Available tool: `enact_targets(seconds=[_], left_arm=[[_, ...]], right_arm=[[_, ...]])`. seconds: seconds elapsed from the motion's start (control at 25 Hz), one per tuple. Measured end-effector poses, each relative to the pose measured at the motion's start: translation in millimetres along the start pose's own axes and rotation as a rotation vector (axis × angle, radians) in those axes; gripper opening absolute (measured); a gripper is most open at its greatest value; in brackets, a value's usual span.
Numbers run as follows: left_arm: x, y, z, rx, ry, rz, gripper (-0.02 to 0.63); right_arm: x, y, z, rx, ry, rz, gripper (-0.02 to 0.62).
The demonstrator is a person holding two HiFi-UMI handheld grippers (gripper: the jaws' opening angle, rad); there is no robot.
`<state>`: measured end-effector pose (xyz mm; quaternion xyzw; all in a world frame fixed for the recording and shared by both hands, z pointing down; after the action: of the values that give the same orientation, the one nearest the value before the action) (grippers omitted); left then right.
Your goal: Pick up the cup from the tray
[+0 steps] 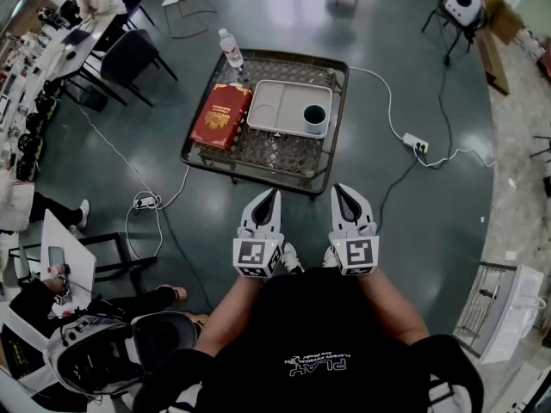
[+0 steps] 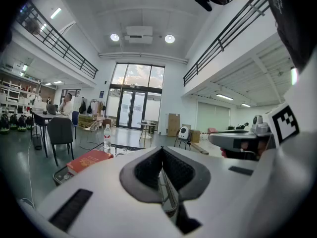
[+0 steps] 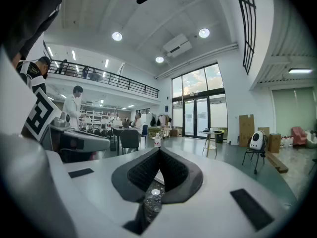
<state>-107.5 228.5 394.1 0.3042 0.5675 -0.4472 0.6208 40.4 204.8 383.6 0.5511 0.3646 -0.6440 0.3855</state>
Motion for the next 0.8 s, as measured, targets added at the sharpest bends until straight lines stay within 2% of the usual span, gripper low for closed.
enact_targets(seconds=[0.52, 0.8], left_arm=[[-4, 6, 4, -0.023, 0.003, 0.025, 0.009], [-9, 5, 3, -0.043, -0.01, 0.046, 0.009]], right_arm=[[-11, -1, -1, -0.003, -0.022, -0.023, 0.009], [-11, -5, -4, -0.002, 0.014, 0.011, 0.009]])
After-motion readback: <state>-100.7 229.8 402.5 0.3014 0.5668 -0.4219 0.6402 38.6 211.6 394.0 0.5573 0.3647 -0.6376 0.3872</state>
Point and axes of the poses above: the fingertips, and each gripper's own axes: z forward along the fingers, y to its right, x out of its top, the point moved 2 cm from there along -z, backward along the fingers, and after that the axes turned 9 degrees about -x, right-handed, at the moved point
